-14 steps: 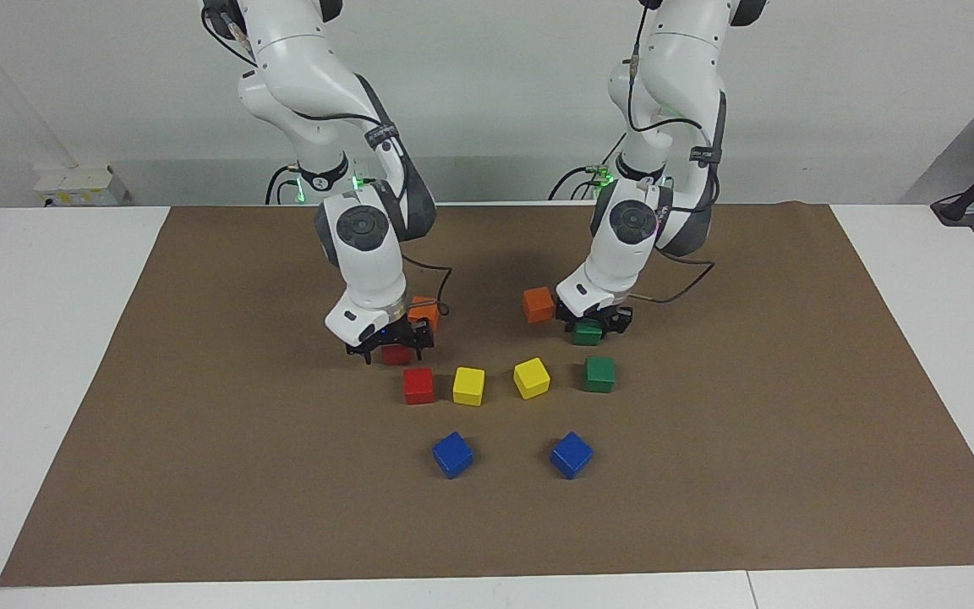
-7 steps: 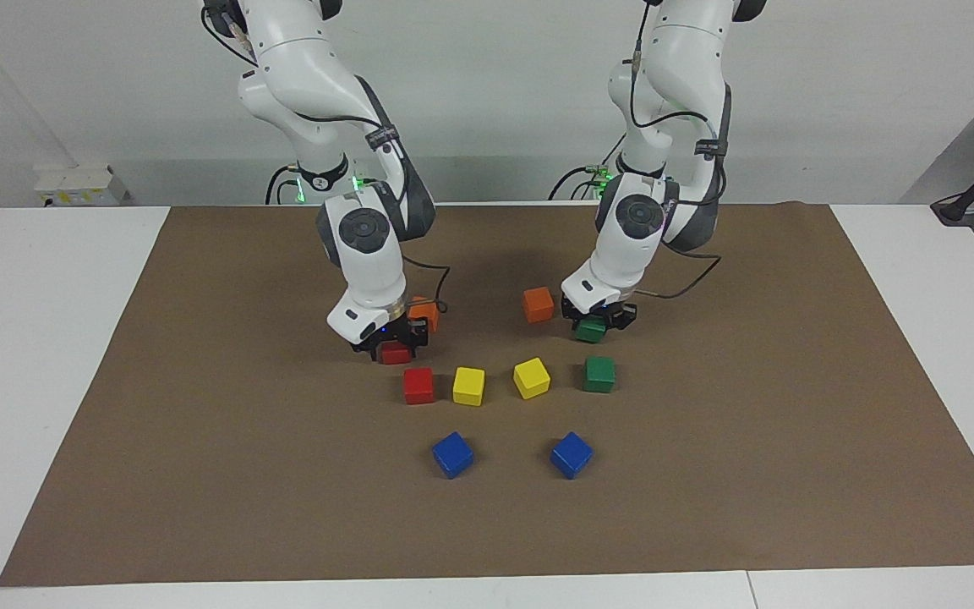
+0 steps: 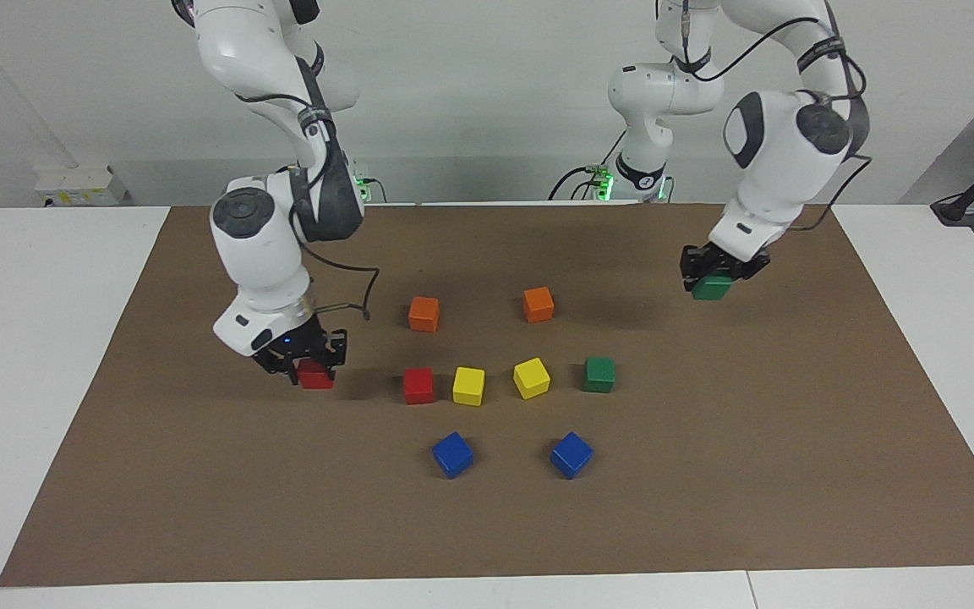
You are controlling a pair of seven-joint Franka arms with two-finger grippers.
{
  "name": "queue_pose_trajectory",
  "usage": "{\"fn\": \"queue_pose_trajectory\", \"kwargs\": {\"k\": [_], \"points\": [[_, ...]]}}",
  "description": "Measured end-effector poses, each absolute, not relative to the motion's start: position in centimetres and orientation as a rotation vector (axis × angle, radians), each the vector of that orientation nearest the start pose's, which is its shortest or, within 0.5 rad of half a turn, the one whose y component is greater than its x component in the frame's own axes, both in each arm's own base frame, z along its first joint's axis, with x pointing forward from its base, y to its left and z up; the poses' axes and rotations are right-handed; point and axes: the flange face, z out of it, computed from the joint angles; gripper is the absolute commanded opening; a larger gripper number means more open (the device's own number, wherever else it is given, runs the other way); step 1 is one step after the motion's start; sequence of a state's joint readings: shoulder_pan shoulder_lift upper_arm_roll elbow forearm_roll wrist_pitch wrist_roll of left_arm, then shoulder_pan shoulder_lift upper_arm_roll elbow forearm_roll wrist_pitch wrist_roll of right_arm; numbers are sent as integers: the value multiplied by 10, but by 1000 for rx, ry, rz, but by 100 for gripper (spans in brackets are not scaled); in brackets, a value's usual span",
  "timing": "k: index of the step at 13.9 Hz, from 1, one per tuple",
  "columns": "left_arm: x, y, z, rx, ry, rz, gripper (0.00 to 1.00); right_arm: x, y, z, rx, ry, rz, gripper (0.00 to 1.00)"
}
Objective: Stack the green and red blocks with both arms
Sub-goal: 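Move green outward with the left gripper while the right gripper moves red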
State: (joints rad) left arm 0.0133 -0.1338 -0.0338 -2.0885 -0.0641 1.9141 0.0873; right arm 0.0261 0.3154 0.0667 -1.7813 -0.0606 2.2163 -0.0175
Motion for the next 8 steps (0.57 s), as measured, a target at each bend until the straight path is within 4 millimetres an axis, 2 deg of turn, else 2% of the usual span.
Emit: {"fn": "queue_pose_trajectory", "kwargs": {"k": [2,5,6,8], "points": [[501,44,479,-3196,230,63,0,653,34,378,-3154,-235,-202,0],[484,113,455,-3201,298,73,0,653,28,356,-3151,-244,-213,0],[480,125,441,-3197,302,54,0,652,27,348,-3151,-241,-198,0],[471,131,402,-3187,294,19,0,650,15,337,-3154,-220,-167,0]]}}
